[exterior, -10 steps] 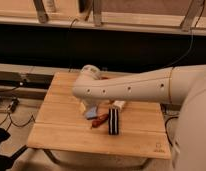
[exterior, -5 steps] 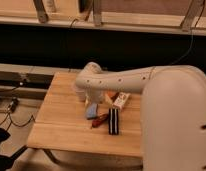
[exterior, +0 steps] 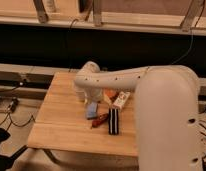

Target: Place the white sponge in the ceramic cup

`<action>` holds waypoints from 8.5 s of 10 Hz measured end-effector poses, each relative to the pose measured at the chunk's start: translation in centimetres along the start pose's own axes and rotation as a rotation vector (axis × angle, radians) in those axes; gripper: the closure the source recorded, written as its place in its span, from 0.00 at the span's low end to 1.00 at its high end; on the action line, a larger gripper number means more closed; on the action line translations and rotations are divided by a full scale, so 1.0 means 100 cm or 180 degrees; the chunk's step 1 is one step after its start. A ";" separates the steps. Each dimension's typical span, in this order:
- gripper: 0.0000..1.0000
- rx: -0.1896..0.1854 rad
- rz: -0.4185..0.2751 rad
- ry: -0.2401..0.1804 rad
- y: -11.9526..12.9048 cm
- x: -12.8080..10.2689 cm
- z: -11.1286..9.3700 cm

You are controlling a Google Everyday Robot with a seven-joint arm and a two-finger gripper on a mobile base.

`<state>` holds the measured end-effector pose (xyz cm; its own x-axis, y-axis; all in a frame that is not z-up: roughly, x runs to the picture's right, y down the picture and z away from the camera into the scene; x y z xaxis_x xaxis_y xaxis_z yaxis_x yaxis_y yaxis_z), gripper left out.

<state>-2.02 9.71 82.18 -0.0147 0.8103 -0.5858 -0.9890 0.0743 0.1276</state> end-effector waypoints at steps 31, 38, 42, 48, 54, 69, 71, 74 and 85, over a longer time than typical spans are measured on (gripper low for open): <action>0.20 -0.0248 -0.0368 0.0116 0.035 -0.054 0.097; 0.65 -0.0480 -0.0407 0.0106 0.042 -0.048 0.099; 1.00 -0.0509 -0.0377 -0.0058 0.029 -0.046 0.072; 1.00 -0.0438 -0.0153 -0.0849 -0.029 -0.058 -0.040; 1.00 -0.0238 -0.0703 -0.1551 0.046 -0.104 -0.153; 1.00 -0.0205 -0.0794 -0.1899 0.099 -0.170 -0.167; 1.00 -0.0346 -0.0721 -0.1869 0.108 -0.178 -0.149; 1.00 -0.0504 -0.0612 -0.1831 0.117 -0.195 -0.119; 1.00 -0.0780 -0.0252 -0.1820 0.090 -0.204 -0.074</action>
<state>-11.73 -10.49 89.36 0.0738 0.9957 -0.0563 -0.9899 0.0663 -0.1257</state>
